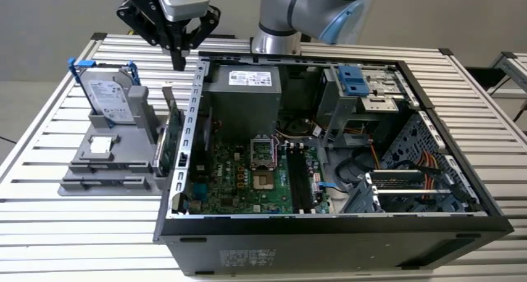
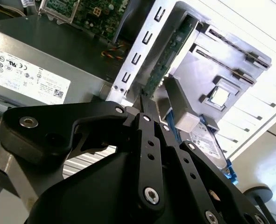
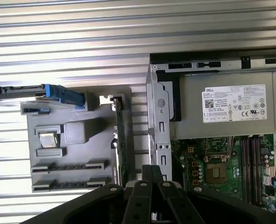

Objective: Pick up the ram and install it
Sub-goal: 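Reach for the ram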

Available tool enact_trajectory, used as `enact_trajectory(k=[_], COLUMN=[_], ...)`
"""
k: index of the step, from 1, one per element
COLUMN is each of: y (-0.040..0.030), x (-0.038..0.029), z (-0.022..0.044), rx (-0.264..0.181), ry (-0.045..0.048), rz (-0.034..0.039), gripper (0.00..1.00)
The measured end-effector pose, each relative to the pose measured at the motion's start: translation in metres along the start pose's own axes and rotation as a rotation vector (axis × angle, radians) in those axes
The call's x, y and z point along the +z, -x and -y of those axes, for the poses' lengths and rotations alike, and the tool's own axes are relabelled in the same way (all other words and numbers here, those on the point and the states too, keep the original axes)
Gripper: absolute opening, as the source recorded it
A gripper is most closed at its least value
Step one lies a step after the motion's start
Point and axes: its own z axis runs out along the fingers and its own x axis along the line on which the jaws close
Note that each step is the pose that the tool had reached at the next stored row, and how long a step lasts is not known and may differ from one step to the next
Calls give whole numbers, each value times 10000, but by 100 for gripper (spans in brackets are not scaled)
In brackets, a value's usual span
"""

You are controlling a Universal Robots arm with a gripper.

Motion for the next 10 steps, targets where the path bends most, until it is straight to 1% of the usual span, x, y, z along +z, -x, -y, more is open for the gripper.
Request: enact_trajectory(k=[1,2,3,7,10], y=[-13,-68,-88,-156,-195], x=[0,0,0,1,1], z=[1,5,6,11,14], rx=[0,0,0,0,0], ry=[0,0,0,0,0], rz=[0,0,-1,0,0], gripper=[0,0,0,0,0])
